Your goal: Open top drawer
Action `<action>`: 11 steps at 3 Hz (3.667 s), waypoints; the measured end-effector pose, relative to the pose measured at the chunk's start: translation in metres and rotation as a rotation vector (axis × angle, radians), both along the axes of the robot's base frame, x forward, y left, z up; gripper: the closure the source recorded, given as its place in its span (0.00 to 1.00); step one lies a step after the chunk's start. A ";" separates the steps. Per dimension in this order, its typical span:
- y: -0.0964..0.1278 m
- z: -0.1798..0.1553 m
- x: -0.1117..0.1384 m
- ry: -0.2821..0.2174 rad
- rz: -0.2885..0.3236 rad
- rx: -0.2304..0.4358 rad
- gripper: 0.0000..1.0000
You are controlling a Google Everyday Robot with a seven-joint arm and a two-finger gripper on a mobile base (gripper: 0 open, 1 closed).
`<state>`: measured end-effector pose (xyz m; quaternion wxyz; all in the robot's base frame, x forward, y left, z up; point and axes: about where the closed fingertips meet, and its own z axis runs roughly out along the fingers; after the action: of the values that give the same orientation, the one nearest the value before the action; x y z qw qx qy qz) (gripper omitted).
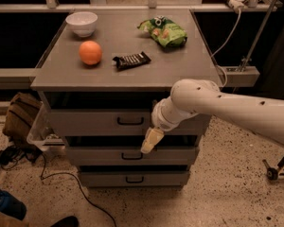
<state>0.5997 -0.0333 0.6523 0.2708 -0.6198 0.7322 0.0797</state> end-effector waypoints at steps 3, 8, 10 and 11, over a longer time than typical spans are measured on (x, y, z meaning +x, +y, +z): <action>0.003 -0.001 -0.017 0.063 0.041 0.001 0.00; 0.013 0.006 -0.058 0.166 0.054 0.007 0.00; 0.015 0.004 -0.068 0.181 0.062 0.012 0.00; 0.016 0.016 -0.101 0.199 0.032 0.035 0.00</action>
Offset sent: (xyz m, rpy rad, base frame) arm -0.0598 0.0017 -0.0309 0.0087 0.1974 0.1036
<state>0.4990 -0.0174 0.6678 0.2060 -0.6156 0.7440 0.1581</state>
